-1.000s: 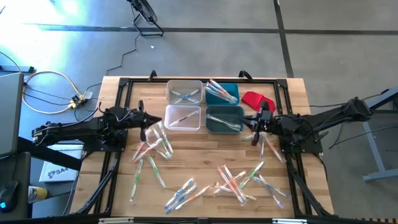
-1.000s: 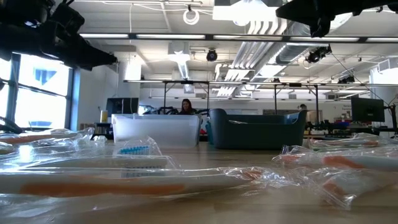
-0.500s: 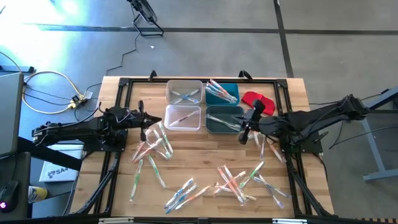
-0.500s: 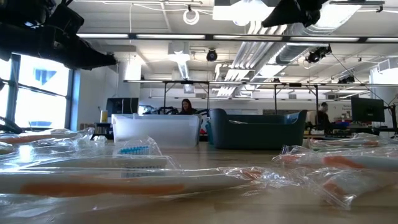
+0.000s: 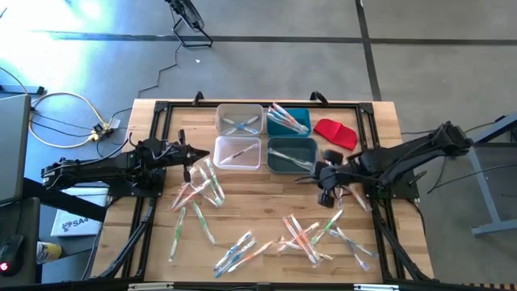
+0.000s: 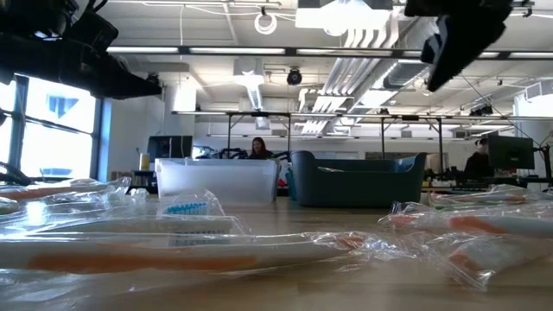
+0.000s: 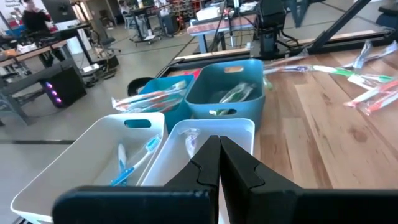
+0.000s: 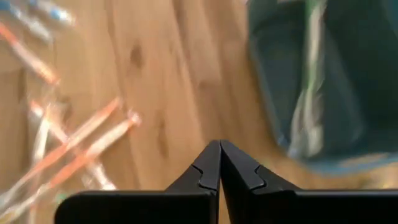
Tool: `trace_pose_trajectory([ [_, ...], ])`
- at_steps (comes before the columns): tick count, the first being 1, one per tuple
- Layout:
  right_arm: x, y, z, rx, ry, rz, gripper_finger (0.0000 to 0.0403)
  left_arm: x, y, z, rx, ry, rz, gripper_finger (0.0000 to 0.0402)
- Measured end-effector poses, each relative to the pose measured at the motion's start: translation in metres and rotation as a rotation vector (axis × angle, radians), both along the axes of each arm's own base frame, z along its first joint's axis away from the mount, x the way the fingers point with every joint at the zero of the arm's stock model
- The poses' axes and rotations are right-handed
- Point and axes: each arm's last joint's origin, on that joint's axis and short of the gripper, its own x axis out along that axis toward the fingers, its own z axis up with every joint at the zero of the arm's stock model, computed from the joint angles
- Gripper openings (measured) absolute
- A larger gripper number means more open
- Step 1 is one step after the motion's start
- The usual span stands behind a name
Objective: Pick & Place Toothbrushes
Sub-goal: Put the blue toothbrush into the white bin
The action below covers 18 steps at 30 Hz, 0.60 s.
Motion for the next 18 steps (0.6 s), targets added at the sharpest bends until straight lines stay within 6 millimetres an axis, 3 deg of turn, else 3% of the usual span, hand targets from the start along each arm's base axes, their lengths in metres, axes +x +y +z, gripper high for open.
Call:
trace_pose_trajectory([
  [7, -0.010, 0.013, -0.012, 0.170, 0.183, -0.090, 0.0002, 0.000, 0.000, 0.003, 0.008, -0.034, 0.001, 0.0001],
  [18, -0.009, 0.039, -0.030, 0.180, 0.303, -0.081, 0.0002, 0.000, 0.000, 0.006, 0.014, -0.059, 0.009, 0.0001],
])
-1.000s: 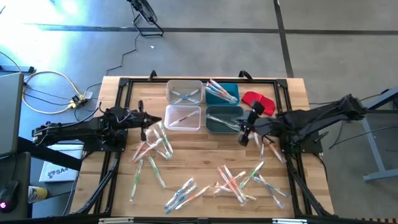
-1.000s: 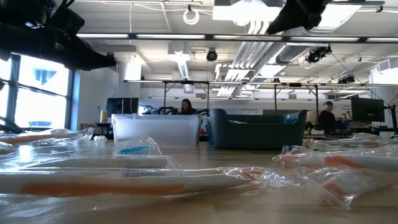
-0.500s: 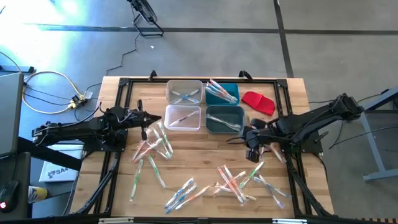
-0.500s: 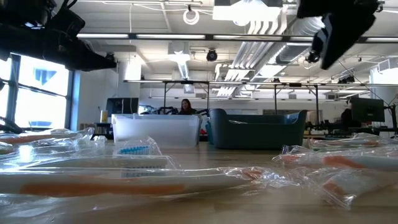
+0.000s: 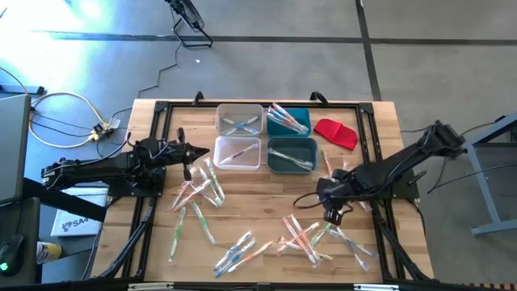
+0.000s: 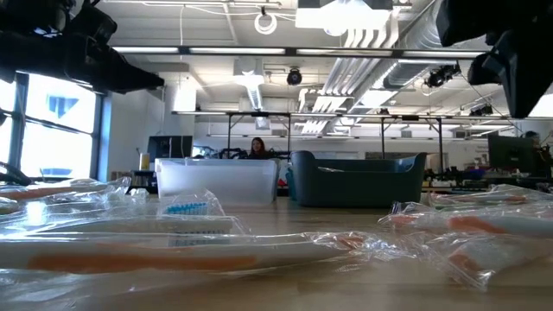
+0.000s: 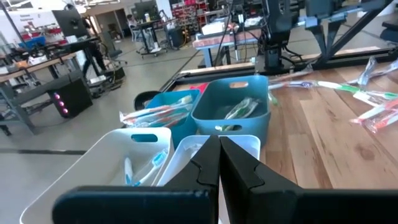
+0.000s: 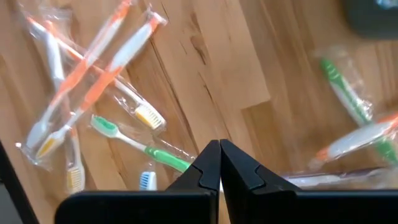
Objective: Pick & Place Toothbrushes
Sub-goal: Put the blue toothbrush into the white bin
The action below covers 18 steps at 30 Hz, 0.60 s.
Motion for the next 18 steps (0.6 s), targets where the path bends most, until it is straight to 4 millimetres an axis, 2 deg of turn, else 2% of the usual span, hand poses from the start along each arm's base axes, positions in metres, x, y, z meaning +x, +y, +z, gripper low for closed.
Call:
trace_pose_trajectory([
  [4, 0.002, 0.008, -0.013, 0.050, 0.116, -0.038, 0.0002, 0.000, 0.000, 0.000, 0.000, 0.000, 0.002, 0.0001],
  [9, -0.004, 0.017, -0.023, 0.221, 0.366, -0.265, 0.0002, 0.000, 0.000, 0.000, -0.001, 0.003, 0.002, 0.0001],
  [11, -0.008, 0.024, -0.024, 0.265, 0.429, -0.304, 0.0002, 0.000, 0.000, -0.001, -0.002, 0.008, 0.002, 0.0001],
  [18, -0.028, 0.054, -0.024, 0.245, 0.475, -0.349, 0.0002, 0.000, 0.000, -0.002, -0.006, 0.021, 0.002, 0.0001],
])
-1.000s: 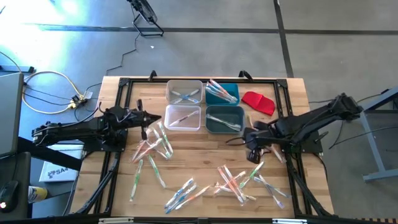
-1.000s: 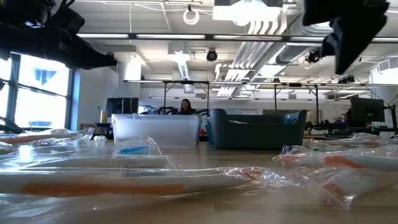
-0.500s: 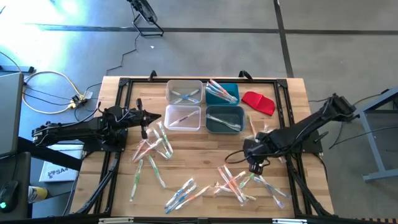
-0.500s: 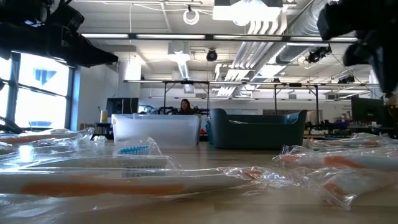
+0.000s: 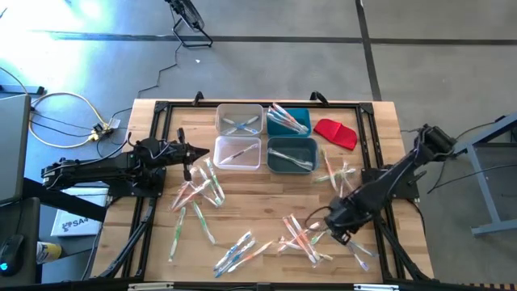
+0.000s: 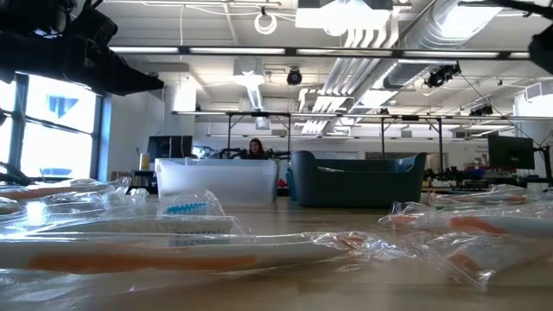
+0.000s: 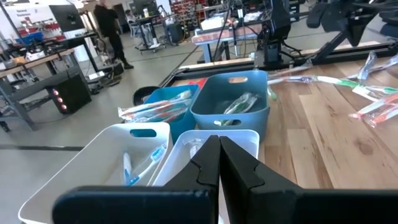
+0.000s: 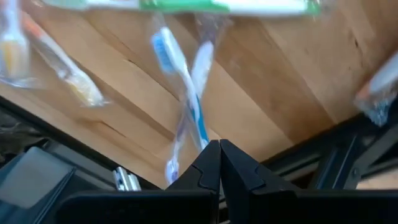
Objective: Pick & Place Toothbrushes
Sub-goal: Put the blue toothbrush into the white bin
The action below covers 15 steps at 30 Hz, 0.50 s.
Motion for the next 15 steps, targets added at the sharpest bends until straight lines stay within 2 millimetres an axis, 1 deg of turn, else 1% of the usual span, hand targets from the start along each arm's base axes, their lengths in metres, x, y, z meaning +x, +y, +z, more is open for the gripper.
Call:
trace_pose_trajectory([
  [5, -0.015, 0.017, -0.001, -0.075, -0.015, -0.049, 0.0002, 0.000, 0.000, 0.000, 0.000, 0.000, 0.000, 0.0001],
  [9, -0.022, 0.027, -0.001, -0.122, -0.052, -0.129, 0.0007, 0.000, 0.000, 0.000, 0.001, -0.002, -0.001, 0.0001],
  [12, -0.027, 0.032, -0.001, -0.145, -0.061, -0.196, 0.0028, 0.000, 0.000, 0.000, 0.001, -0.003, -0.003, 0.0001],
  [15, -0.032, 0.037, -0.001, -0.133, -0.044, -0.230, 0.0064, 0.000, 0.000, 0.001, 0.003, -0.012, -0.003, 0.0001],
])
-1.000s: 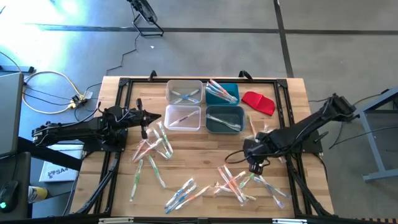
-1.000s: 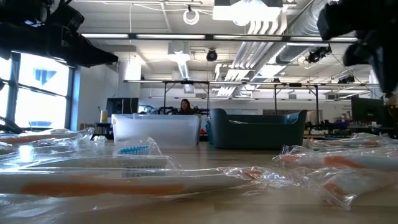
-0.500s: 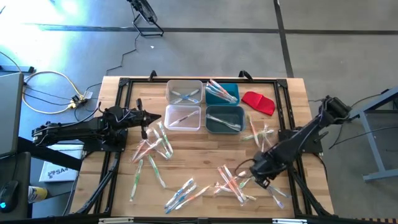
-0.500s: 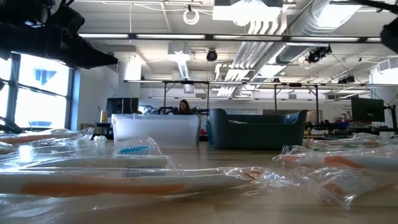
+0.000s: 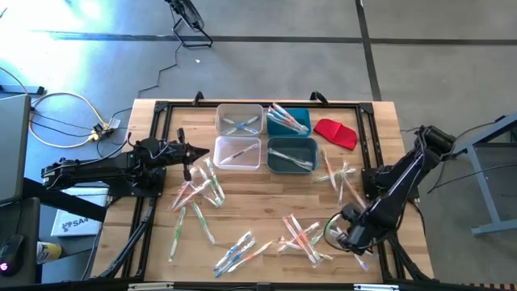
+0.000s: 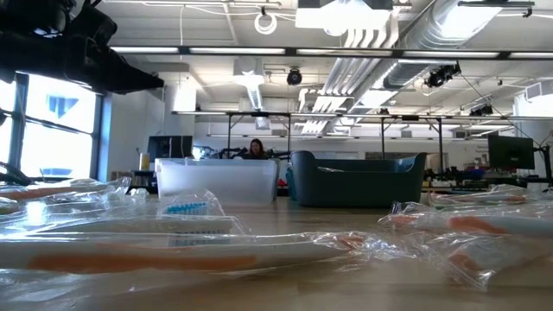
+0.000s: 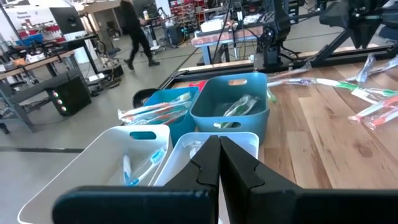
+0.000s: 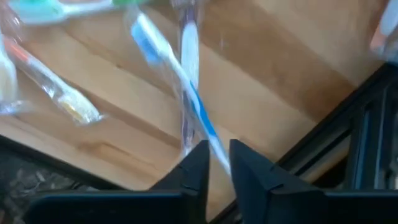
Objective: Pick & Place Toothbrushes
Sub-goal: Put the blue toothbrush into the white bin
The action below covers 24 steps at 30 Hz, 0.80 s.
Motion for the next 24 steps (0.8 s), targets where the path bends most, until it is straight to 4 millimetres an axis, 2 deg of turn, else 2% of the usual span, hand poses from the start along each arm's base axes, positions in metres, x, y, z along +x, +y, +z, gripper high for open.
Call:
trace_pose_trajectory([
  [4, -0.007, 0.008, 0.000, 0.019, -0.003, 0.021, 0.0112, 0.000, 0.000, 0.000, 0.001, -0.004, 0.000, 0.0001],
  [8, -0.016, 0.015, 0.000, 0.024, -0.009, 0.036, 0.0139, 0.000, 0.000, 0.000, 0.001, -0.004, 0.000, 0.0001],
  [14, -0.022, 0.022, -0.003, 0.013, 0.001, 0.043, 0.0144, 0.000, 0.000, 0.000, 0.001, -0.004, 0.000, 0.0001],
  [24, -0.020, 0.043, -0.045, -0.019, 0.167, 0.151, 0.0144, 0.000, 0.000, 0.000, -0.001, -0.003, 0.001, 0.0001],
])
